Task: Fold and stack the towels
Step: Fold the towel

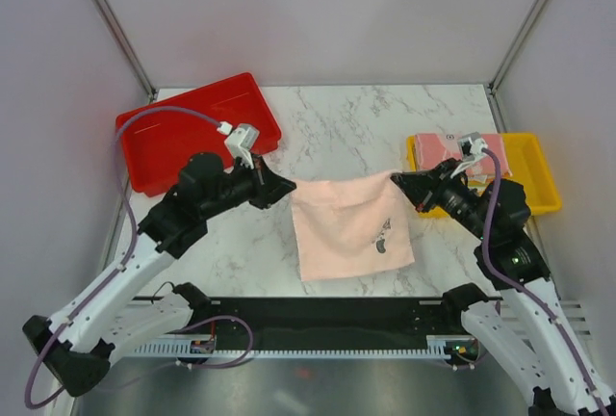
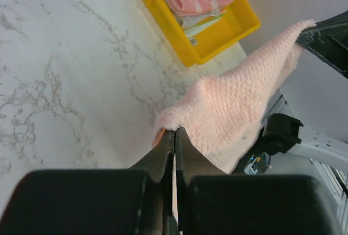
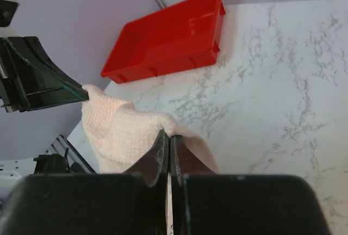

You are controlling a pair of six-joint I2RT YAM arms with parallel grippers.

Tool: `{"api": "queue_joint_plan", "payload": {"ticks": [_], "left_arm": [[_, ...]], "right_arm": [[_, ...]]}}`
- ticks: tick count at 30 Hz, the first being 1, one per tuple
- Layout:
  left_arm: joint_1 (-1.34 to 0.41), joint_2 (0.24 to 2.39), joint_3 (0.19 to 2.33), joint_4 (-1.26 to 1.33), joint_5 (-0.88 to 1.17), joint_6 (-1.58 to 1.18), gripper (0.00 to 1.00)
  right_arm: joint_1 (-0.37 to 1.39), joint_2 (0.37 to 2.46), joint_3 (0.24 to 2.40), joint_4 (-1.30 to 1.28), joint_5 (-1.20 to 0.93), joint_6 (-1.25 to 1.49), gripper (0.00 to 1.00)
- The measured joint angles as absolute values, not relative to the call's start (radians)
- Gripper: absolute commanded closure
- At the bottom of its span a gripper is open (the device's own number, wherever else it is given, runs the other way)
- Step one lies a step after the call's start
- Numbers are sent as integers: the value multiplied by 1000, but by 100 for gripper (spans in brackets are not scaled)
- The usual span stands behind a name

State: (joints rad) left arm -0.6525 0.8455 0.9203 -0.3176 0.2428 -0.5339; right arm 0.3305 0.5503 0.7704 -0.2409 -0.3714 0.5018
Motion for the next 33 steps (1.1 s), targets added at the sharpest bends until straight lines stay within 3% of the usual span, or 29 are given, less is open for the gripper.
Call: {"api": "queue_joint_plan", "payload": {"ticks": [6,13,14,15,16,17,19,21,23,24,28,33], "left_arm": [[-601,1208,1039,-368,132,-533,98],[-488,1741,1259,-380,49,-463,98],[-476,1810,1302,-379,41,-451,96],[-464,1865,1346,-388,39,-441,89],[-453,1921,1393,-389,35,-430,71],[-443,1964,1432,-388,34,-413,66],[-429,2011,1492,-405,30,-398,53],[-418,2025,1539,-424,17,-379,47],[-414,2013,1582,-445,-4,-365,26],[-415,1998,1593,-451,-13,-359,24],[-431,1841,1542,-494,-50,-362,31],[-498,1528,1257,-484,-20,-416,37]], "right_arm": [[330,881,749,-116,-294,509,100],[312,1447,792,103,-259,500,100],[305,1511,817,121,-260,499,94],[295,1587,853,136,-262,498,88],[283,1654,889,147,-266,493,80],[271,1708,925,155,-265,491,70],[252,1776,995,137,-264,482,61],[236,1807,1082,77,-253,470,53],[226,1805,1176,-17,-216,454,52],[224,1796,1220,-60,-197,448,52],[242,1660,1234,-210,-117,440,55],[315,1431,1017,-325,-52,469,61]]}}
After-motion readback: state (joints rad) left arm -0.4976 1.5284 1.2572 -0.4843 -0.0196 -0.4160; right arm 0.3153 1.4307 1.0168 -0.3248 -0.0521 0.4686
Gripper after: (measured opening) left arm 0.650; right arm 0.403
